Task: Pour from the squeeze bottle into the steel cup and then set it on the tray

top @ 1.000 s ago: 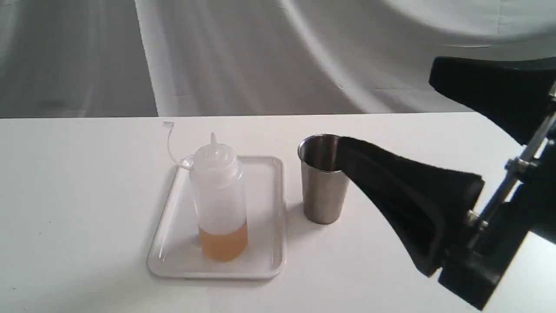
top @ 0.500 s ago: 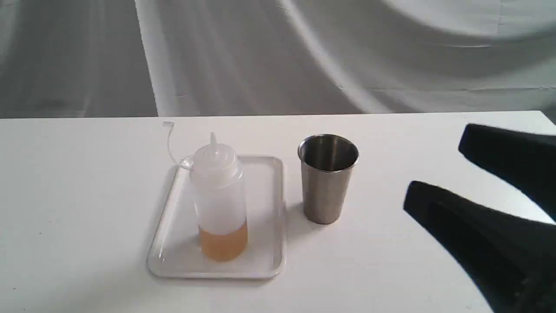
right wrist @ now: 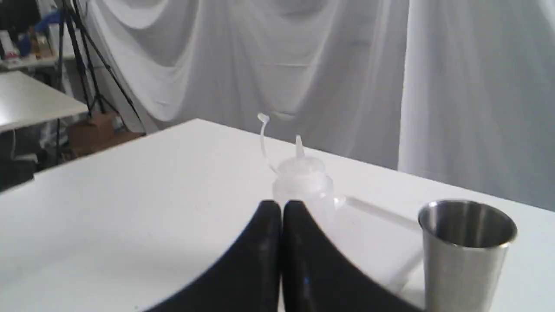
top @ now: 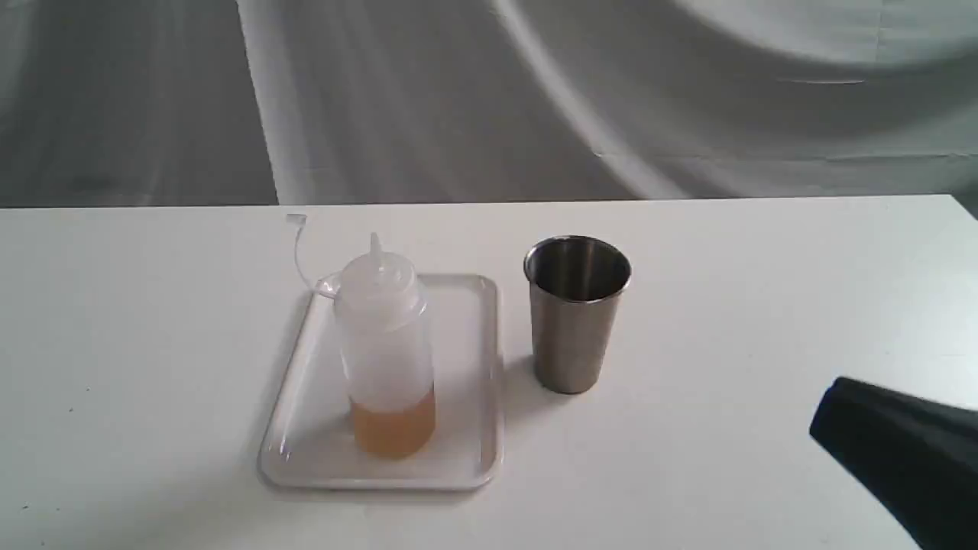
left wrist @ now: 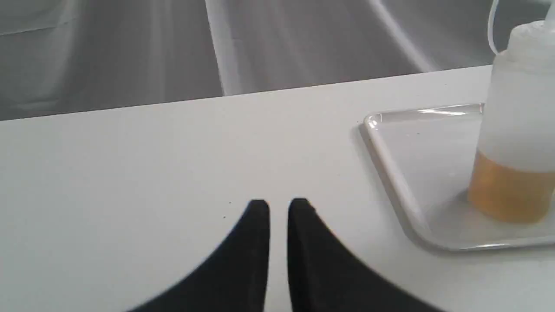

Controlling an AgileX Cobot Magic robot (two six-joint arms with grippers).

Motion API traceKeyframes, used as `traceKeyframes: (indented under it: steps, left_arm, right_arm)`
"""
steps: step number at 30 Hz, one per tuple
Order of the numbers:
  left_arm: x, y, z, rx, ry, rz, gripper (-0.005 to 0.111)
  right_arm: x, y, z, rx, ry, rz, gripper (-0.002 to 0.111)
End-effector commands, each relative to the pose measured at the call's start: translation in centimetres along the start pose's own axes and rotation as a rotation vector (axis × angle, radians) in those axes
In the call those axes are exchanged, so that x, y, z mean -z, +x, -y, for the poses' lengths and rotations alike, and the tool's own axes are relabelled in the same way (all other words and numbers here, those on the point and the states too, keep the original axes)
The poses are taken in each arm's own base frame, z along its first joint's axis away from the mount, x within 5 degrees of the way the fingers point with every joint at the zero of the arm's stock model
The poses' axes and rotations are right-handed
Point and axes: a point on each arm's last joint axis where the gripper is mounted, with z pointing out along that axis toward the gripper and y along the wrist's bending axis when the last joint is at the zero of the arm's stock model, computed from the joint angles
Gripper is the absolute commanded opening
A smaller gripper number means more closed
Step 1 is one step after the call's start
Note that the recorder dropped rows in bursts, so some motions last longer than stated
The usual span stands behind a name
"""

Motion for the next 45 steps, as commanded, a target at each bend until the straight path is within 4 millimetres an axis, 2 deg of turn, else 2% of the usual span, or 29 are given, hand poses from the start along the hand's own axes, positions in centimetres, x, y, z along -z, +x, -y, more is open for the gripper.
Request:
traceKeyframes:
  steps: [1, 4, 12, 18, 23, 30, 40, 45]
  left_arm:
    - [0.0, 0.1, 0.0, -0.001, 0.004, 0.008, 0.008]
    - [0.0, 0.1, 0.0, -0.001, 0.004, 0.008, 0.008]
    - [0.0, 0.1, 0.0, -0.001, 0.004, 0.008, 0.008]
    - [0.0, 0.1, 0.0, -0.001, 0.004, 0.008, 0.008]
    - [0.0, 0.1, 0.0, -0.001, 0.004, 0.008, 0.008]
    - [0.0, 0.1, 0.0, -0.001, 0.004, 0.008, 0.008]
    - [0.0, 0.1, 0.0, -0.001, 0.004, 0.008, 0.008]
    - [0.0, 0.1, 0.0, -0.001, 0.004, 0.008, 0.008]
  right_arm:
    - [0.2, 1.7, 0.2, 0.04, 0.01, -0.056, 0.0]
    - [0.3, 2.3, 0.2, 0.004, 0.017, -0.073, 0.0]
    - [0.3, 2.4, 0.2, 0.004, 0.015, -0.071, 0.0]
    - [0.7, 4.5, 0.2, -0.049, 0.007, -0.084, 0.0]
    - [1.7, 5.8, 0.3, -0.058, 0.013, -0.074, 0.0]
    - [3.3, 6.3, 0.6, -0.051, 0.049, -0.07, 0.0]
    - [5.0, 7.9, 1.2, -0.055, 0.135, -0.195, 0.0]
    - [5.5, 8.1, 1.4, -0.095, 0.173, -0.164, 0.0]
